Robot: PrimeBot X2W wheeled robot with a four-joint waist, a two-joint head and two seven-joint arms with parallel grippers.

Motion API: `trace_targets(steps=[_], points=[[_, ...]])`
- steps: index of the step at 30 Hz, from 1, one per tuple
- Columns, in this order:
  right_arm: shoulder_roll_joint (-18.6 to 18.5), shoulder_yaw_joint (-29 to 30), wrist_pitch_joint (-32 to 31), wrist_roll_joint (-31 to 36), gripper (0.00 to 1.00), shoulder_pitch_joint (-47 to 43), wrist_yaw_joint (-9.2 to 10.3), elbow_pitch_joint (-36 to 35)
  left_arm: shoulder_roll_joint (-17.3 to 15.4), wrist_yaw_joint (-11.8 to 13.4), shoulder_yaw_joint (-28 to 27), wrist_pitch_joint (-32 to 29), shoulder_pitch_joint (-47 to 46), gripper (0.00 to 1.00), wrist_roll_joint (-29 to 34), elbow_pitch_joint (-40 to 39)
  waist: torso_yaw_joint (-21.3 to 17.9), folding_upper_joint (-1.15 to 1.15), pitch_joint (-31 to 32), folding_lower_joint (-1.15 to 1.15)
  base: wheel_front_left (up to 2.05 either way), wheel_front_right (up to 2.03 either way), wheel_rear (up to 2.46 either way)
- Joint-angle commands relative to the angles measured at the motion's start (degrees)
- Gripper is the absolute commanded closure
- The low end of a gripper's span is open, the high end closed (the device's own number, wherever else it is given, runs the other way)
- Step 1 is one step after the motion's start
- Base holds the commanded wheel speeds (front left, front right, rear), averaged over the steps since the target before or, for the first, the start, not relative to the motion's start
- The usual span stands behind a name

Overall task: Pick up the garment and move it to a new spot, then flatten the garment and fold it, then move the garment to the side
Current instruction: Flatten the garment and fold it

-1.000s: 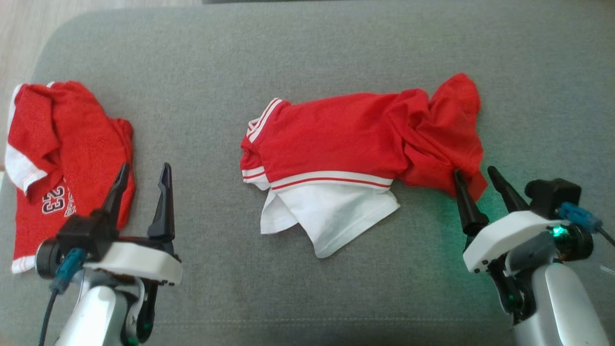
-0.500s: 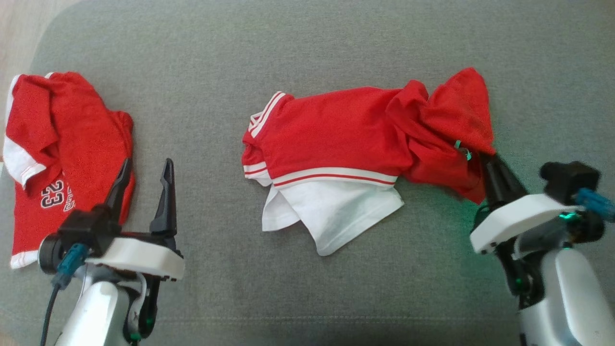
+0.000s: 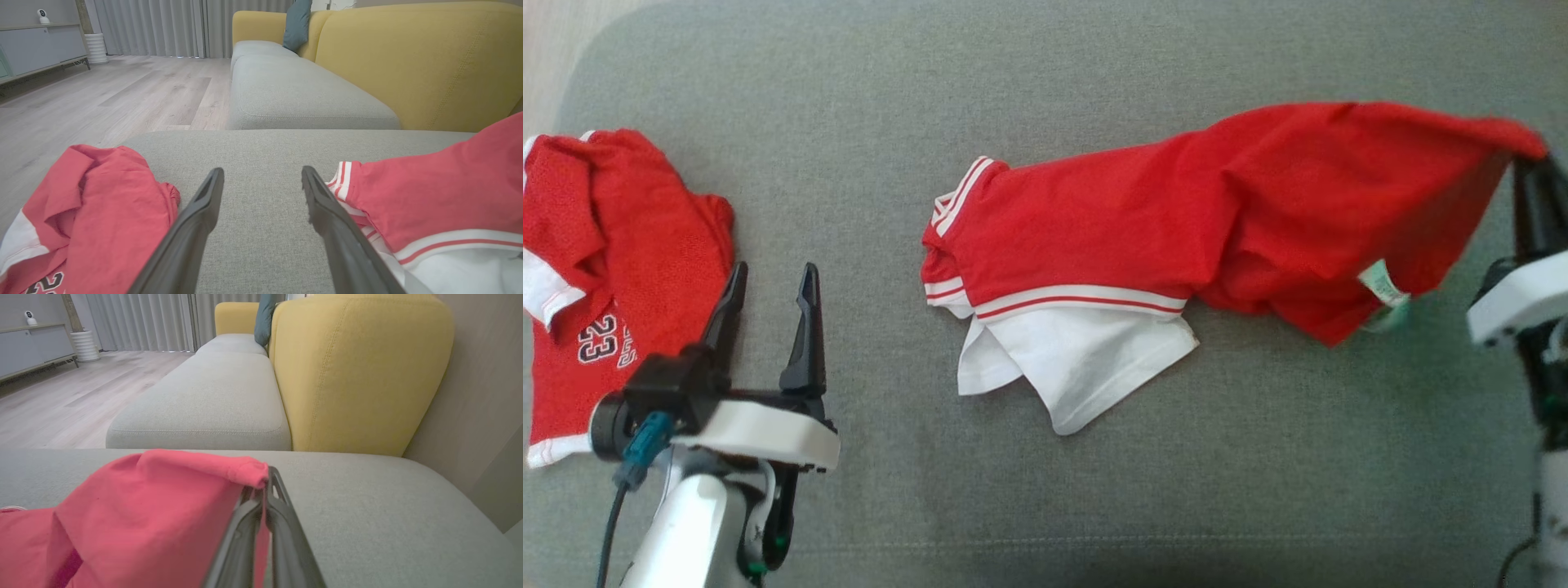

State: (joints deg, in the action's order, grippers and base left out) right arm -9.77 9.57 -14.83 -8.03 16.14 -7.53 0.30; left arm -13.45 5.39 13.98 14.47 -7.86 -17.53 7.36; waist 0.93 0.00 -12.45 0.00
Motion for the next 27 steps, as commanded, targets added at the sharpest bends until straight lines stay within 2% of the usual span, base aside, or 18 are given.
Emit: trace_targets(steps=[1, 7, 14, 15, 16, 17, 22, 27], points=[[-1.8, -0.8, -0.9, -0.3, 1.0, 2.5, 0.04, -2.1, -0.6, -0.4, -2.8, 0.5, -3.0, 0.0, 0.5, -2.2, 0.1, 0.0, -0.3, 0.0, 0.0, 0.0, 0.0], [-5.9, -0.1, -2.2, -1.4, 1.0, 7.4, 0.04, 3.4, 0.1, -1.2, -2.8, 0.5, -4.3, 0.0, 1.1, -2.6, 1.3, 0.0, -2.7, 0.0, 0.0, 0.0, 0.0], [-7.3, -1.9, 0.4, -1.6, 1.0, 14.8, 0.04, 13.6, 1.0, -3.0, -3.0, 0.5, -7.3, 0.0, 1.9, -2.7, 3.5, 0.0, -7.2, 0.0, 0.0, 0.0, 0.0], [-7.1, -2.4, 1.0, -1.5, 0.86, 15.6, 0.04, 15.3, 1.1, -3.2, -3.1, 0.5, -7.6, 0.0, 2.0, -2.7, 3.7, 0.0, -7.7, 0.0, 0.0, 0.0, 0.0], [-7.0, -2.8, 1.7, -1.4, 0.46, 16.4, 0.04, 16.9, 1.3, -3.4, -3.2, 0.5, -7.9, 0.0, 2.2, -2.6, 3.9, 0.0, -8.1, 0.0, 0.0, 0.0, 0.0], [-6.7, -3.1, 2.8, -1.4, 0.0, 17.0, 0.04, 18.4, 1.5, -3.6, -3.2, 0.5, -8.1, 0.0, 2.3, -2.5, 4.1, 0.0, -8.3, 0.0, 0.0, 0.0, 0.0], [-5.8, -2.2, 9.8, 0.9, 0.0, 17.8, 0.04, 22.8, 2.3, -4.4, -3.7, 0.5, -8.2, 0.0, 3.2, -2.2, 4.5, 0.0, -8.3, 0.0, 0.0, 0.0, 0.0], [-3.3, -0.8, 17.2, 3.9, 0.0, 14.1, 0.04, 19.6, 2.5, -4.5, -4.4, 0.5, -6.8, 0.0, 4.2, -1.8, 3.7, 0.0, -5.7, 0.0, 0.0, 0.0, 0.0]])
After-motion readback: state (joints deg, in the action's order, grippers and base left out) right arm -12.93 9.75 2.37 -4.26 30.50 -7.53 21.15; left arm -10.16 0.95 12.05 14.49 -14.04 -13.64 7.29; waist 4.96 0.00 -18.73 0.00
